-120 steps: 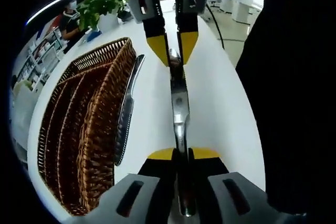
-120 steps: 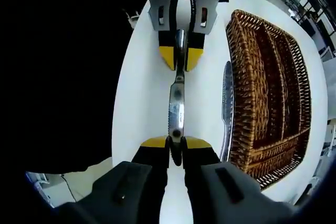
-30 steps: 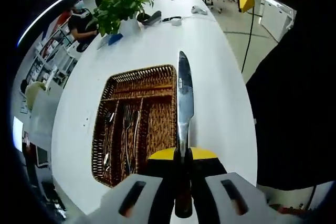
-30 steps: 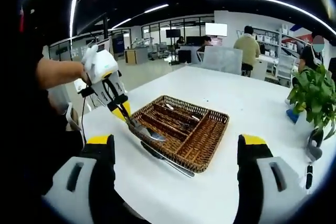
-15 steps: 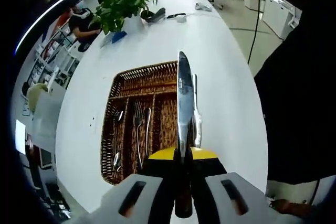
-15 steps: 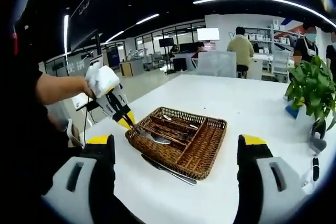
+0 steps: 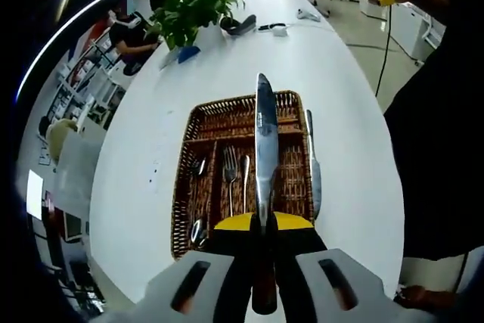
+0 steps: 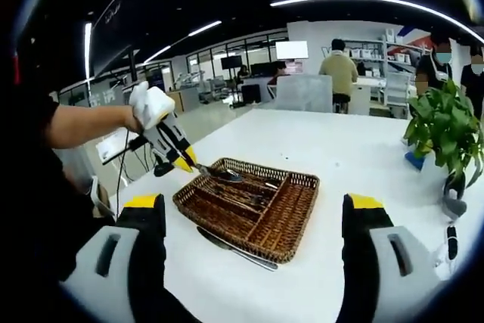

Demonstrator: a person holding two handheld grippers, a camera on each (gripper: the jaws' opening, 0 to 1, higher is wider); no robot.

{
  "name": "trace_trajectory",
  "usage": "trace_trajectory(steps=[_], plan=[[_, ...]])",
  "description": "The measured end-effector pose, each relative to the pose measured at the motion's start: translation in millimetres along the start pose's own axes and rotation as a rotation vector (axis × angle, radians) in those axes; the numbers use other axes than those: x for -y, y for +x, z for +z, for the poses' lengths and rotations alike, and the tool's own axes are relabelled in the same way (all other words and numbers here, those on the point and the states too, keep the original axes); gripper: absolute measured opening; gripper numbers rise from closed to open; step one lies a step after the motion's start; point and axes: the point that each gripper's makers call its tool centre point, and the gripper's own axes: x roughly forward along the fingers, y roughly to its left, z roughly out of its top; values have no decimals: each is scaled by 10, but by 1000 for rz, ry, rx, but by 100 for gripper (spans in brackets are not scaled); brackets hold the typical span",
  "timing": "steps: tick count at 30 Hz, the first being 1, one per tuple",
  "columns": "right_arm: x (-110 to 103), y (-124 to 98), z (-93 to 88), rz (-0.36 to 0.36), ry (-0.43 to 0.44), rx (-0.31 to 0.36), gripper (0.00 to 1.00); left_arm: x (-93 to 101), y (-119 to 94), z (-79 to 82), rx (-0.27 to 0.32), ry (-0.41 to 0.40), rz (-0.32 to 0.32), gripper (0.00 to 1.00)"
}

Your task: Arrange the knives, forks, and spoons in their matching storage slots by inserting each utensil handle-first until every utensil is classified and aligned in the correct compartment

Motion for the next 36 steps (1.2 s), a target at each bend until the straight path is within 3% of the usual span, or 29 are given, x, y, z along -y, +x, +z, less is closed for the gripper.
trace_trajectory(steps=[10,24,36], plan=[[-68,43,39,12,-31,-10,100,-149,-56,12,7,-1,13,6],[-99,84,41,18,-60,-26,100,-236,3,-132,-6,-9,48,6],[-14,58,63,-9,-54,-39,100,-161,142,-191,-4,-26,49,6]])
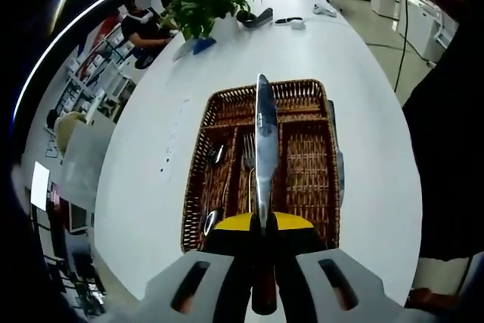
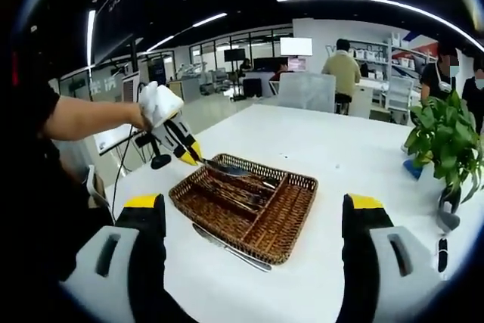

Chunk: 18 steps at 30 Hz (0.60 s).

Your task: Arrange the knives, forks, and spoons in their matching storage slots by inserting each utensil handle-first until every utensil is classified and aligned in the correct compartment

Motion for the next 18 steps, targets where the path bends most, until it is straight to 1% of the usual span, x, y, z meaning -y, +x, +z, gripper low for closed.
trace_trajectory(steps=[7,10,18], plan=[[14,3,-10,-1,2,-5,100,15,114,-26,-1,-1,24,5],[31,15,17,-3,3,3,100,37,169,-38,2,-4,30,5],[24,59,29,6,0,0,100,108,301,-91,-12,-14,25,5]])
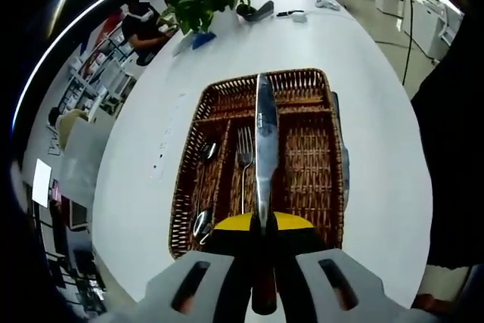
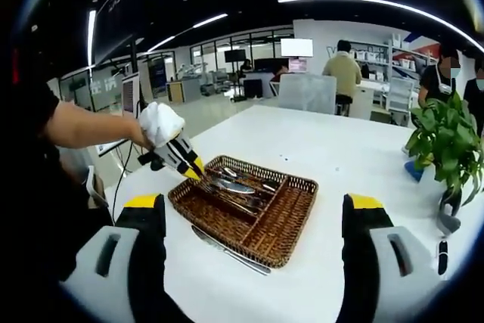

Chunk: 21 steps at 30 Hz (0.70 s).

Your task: Arrange the knives, forks, and spoons in their matching storage slots by inserting each utensil handle-first until every utensil is classified and aligned in the correct compartment

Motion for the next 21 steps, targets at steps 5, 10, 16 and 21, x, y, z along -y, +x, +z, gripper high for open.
trace_trajectory(steps=[5,10,16,21], plan=[[9,6,-13,0,1,-3,100,35,61,-28,-4,-13,-9,6],[9,17,-35,-2,2,-6,100,101,139,-75,-17,-21,-35,6],[8,37,-59,0,5,-12,100,137,249,-102,-11,-18,-38,6],[35,45,-34,-5,11,-5,100,163,326,-166,-18,-11,-40,6]])
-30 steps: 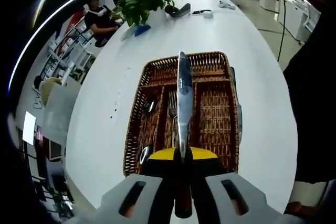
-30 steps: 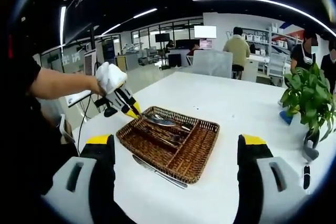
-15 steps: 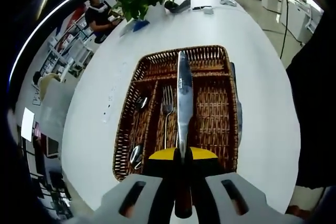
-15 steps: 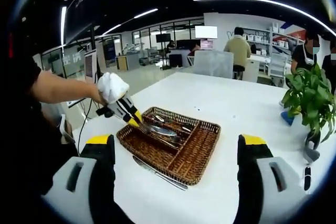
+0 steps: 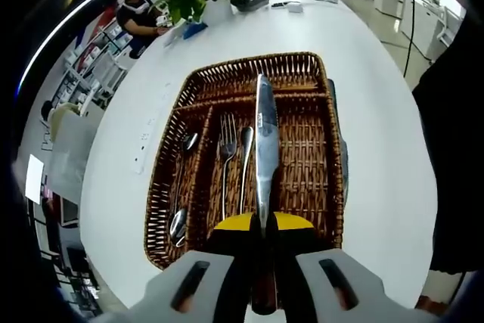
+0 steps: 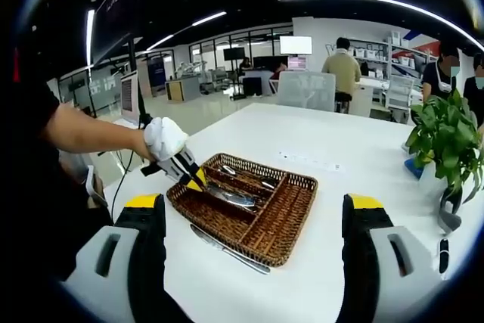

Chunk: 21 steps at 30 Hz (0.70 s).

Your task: Arrange the knives, forks, and spoons in their matching storage slots by inserting each utensil handle-first until every utensil is classified and aligned in the correct compartment

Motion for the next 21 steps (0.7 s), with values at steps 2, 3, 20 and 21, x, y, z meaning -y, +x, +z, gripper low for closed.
trace_trajectory(steps=[2,3,20,21], plan=[[10,2,25,1,9,10,100,17,24,-23,-2,-1,-4,6],[11,3,33,1,12,13,100,26,34,-30,-4,-2,-5,6],[3,-7,-6,-4,14,9,100,118,251,-176,-29,5,-15,6],[-4,-10,-7,-4,13,9,100,122,265,-191,-32,4,-17,6]])
